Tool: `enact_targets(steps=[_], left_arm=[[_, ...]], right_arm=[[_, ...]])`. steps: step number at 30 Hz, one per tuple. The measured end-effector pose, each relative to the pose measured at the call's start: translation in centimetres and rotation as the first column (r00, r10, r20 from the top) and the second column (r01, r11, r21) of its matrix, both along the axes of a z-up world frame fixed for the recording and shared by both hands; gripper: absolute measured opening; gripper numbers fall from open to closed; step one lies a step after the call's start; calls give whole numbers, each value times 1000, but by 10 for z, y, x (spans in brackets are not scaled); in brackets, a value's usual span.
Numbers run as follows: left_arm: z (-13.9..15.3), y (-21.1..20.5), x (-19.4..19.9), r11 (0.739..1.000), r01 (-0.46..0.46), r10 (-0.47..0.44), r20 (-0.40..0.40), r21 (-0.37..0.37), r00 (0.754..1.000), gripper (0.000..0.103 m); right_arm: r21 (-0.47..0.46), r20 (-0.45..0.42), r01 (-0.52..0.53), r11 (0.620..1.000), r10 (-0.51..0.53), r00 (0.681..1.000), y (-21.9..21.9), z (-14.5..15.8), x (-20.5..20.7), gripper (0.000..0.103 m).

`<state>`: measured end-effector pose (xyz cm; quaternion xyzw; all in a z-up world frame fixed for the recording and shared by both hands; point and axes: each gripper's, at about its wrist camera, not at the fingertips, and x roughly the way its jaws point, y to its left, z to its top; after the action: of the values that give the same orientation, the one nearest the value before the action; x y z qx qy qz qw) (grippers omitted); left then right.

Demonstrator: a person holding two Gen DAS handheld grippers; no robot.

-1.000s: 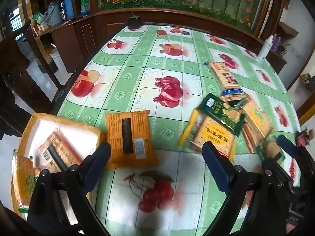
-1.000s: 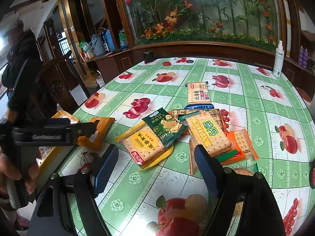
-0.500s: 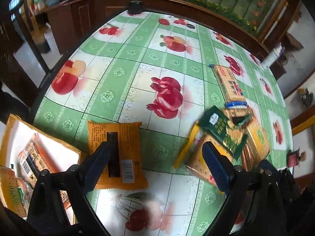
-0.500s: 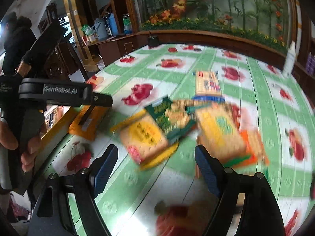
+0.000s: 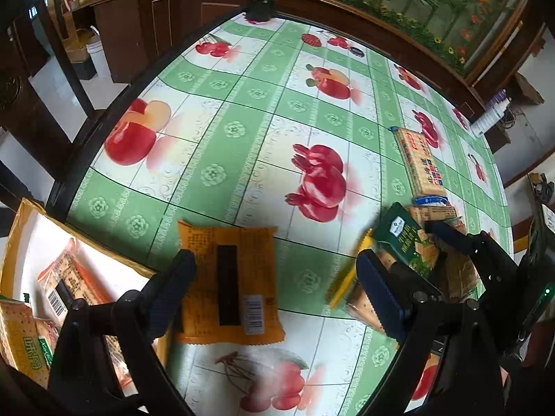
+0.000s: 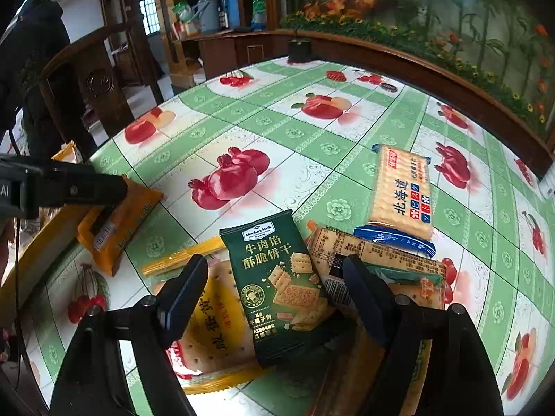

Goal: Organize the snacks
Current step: 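Grasp the orange pack with the left tool while the right tool grasps the green biscuit pack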

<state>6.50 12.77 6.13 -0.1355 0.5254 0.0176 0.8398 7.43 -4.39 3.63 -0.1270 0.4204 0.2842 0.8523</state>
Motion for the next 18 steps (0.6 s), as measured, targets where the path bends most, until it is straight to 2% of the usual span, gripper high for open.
enact_targets(steps=[1,2,8,11,13,14,15,17,18], left_arm=[[-1,1,0,1000,-3,3,-3,-3,1000,94],[-2,2,1,1000,-4,4,-7,-3,1000,94],[-14,2,5,1000,-10,11,-38,10,999,94],[-16,0,7,1000,-11,12,-38,28,999,94],[-18,-3,9,999,-10,12,-38,46,999,94],[-19,-4,10,999,-6,8,-38,44,999,94],[-19,-4,11,999,-6,8,-39,39,999,94],[-18,-2,11,999,-21,22,-30,28,999,94],[-17,-1,10,999,-25,26,-26,28,999,94]], right_arm=[[-1,-9,0,1000,0,1000,0,1,0,66],[2,-30,-1,1000,1,1000,-1,1,1,50],[11,-36,6,1000,-5,999,-20,5,-15,34],[20,-57,9,1000,-8,998,-29,5,-24,34],[31,-25,19,999,-18,1000,-32,9,-29,35],[31,-30,18,999,-17,999,-30,8,-27,42],[25,-31,20,999,-19,999,-27,8,-26,54],[6,-19,8,1000,-8,1000,-19,6,-24,67],[-13,-11,1,1000,-1,1000,-13,5,-23,68]])
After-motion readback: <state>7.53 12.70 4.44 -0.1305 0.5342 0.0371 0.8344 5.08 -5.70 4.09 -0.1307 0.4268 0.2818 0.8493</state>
